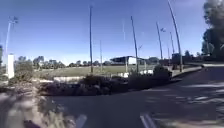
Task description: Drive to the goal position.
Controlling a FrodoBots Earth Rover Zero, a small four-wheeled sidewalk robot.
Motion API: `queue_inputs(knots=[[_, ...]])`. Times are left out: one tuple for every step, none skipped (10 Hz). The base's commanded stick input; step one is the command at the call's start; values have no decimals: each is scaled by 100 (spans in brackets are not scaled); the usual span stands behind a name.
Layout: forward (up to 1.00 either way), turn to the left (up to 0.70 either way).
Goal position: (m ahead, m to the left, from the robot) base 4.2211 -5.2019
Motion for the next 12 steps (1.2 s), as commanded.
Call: queue_inputs(knots=[[100, -40], [100, -40], [100, -40], [100, -40], [100, -40], [100, -40], [100, -40], [100, -40], [100, -40], [100, -40], [100, -40], [100, -40]])
